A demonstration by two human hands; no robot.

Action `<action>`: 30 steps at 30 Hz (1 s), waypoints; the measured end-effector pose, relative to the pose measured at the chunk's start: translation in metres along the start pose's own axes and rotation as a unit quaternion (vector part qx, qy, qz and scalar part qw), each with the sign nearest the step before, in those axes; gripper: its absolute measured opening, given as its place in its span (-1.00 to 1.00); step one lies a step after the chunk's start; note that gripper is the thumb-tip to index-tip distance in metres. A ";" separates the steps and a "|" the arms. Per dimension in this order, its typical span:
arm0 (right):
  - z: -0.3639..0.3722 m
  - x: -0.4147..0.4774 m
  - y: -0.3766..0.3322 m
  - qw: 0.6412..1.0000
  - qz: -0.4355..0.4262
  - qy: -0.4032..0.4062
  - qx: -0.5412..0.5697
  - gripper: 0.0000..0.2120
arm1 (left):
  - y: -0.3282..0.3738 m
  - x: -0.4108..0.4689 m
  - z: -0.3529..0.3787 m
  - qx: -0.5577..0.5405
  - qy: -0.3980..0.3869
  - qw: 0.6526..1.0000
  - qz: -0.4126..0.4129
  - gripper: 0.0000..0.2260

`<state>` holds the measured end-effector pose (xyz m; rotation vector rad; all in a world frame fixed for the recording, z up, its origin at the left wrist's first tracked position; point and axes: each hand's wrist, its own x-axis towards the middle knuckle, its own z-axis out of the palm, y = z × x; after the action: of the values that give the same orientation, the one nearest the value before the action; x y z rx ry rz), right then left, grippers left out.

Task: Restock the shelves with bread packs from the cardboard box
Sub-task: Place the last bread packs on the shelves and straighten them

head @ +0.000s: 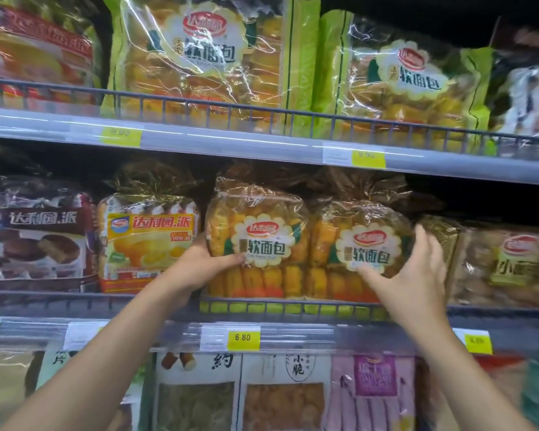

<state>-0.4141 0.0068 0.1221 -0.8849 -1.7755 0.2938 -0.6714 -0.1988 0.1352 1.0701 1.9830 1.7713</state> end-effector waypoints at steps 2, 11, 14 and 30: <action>0.000 0.002 0.005 0.998 0.022 -0.067 0.002 0.20 | 0.000 0.001 0.003 -0.004 0.004 1.000 0.004 -0.47; 0.021 0.005 -0.004 0.993 0.013 -0.110 -0.035 0.22 | 0.011 -0.020 0.003 0.072 0.072 0.994 0.045 -0.40; 0.018 -0.007 -0.007 0.995 -0.034 -0.032 -0.088 0.16 | 0.008 -0.033 0.007 0.210 0.196 0.950 0.121 -0.06; 0.085 -0.045 -0.110 0.913 -0.352 -0.092 -0.185 -0.18 | 0.001 -0.024 0.021 0.520 0.185 0.808 0.207 0.15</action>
<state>-0.5297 -0.0818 0.1212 -0.4170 -2.2412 -0.4565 -0.6407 -0.1996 0.1256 1.6168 3.3333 0.9527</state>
